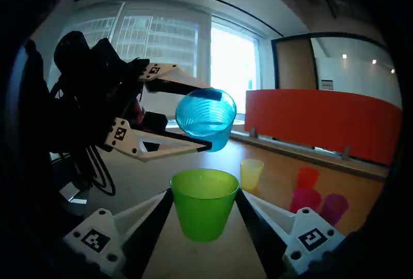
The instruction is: Pour water
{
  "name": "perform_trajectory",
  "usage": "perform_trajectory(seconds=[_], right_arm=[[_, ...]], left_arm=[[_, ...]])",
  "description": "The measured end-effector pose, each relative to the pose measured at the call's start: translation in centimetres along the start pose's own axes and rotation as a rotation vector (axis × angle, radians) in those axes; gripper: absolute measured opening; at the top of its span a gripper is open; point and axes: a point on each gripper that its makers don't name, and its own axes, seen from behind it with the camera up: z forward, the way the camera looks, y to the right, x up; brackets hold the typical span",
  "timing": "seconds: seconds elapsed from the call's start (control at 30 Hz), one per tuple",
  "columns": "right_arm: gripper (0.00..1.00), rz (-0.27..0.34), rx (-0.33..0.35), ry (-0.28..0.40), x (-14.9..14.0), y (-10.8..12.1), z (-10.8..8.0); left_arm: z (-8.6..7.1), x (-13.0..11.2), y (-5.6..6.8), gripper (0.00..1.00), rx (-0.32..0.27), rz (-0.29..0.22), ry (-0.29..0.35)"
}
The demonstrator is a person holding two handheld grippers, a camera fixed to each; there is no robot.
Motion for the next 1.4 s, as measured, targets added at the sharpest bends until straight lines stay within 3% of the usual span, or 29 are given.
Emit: perform_trajectory(seconds=[1.4], right_arm=[[0.91,-0.007,-0.005,0.020,0.2,0.0,-0.7]], left_arm=[[0.3,1.8,0.3,0.86,0.004,0.142,0.012]])
